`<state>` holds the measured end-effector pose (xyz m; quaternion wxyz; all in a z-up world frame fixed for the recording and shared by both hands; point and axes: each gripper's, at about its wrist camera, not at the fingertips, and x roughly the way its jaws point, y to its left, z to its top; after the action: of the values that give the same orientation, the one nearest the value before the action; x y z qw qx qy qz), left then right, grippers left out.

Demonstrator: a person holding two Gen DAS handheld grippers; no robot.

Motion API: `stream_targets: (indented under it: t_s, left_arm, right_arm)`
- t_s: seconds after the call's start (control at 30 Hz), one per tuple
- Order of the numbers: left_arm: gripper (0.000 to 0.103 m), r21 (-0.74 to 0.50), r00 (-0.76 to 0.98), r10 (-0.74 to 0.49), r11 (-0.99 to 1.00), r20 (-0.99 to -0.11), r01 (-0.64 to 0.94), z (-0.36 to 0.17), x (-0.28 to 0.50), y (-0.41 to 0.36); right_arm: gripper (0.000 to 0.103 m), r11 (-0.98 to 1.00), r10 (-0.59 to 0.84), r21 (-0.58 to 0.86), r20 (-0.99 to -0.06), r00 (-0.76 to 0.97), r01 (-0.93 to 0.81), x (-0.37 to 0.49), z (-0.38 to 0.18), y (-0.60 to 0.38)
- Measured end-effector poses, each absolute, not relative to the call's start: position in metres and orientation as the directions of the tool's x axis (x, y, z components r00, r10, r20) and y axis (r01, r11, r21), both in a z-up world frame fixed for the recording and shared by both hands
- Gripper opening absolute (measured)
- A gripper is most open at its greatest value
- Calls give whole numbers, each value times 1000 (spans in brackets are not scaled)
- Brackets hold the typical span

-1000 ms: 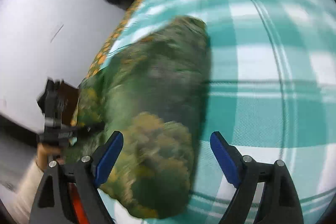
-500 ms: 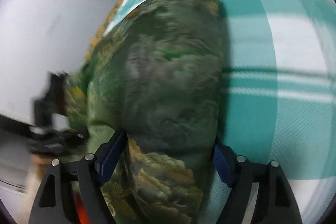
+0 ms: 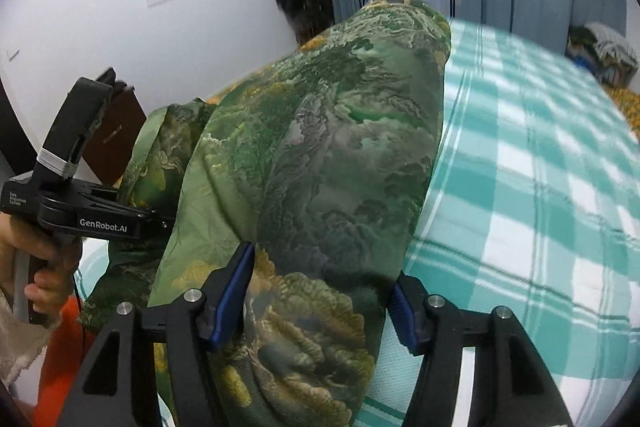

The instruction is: Fold large clothes

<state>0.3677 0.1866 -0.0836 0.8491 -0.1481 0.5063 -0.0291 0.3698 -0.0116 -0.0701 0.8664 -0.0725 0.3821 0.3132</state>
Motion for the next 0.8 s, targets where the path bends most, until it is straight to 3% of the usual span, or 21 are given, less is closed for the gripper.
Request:
stream_targets:
  t_s: [0.33, 0.47, 0.63, 0.67, 0.8]
  left_arm:
    - [47, -252, 567, -188, 967, -802, -36, -47, 478, 176]
    - [47, -255, 541, -201, 967, -817, -25, -72, 527, 177]
    - [50, -257, 438, -221, 966, -871, -23, -144, 566, 181]
    - [52, -256, 416, -221, 966, -882, -29, -158, 570, 181]
    - [86, -321, 452, -256, 944, -854, -71, -184, 566, 201]
  right_arm:
    - [62, 828, 492, 107, -610, 621, -551, 459, -31, -45]
    - [63, 833, 508, 177, -622, 596, -525, 520, -52, -55]
    - [63, 833, 523, 279, -680, 514, -477, 566, -105, -70]
    - [63, 834, 523, 301, -696, 492, -462, 574, -120, -72]
    - [64, 838, 539, 411, -728, 423, -360, 598, -173, -92]
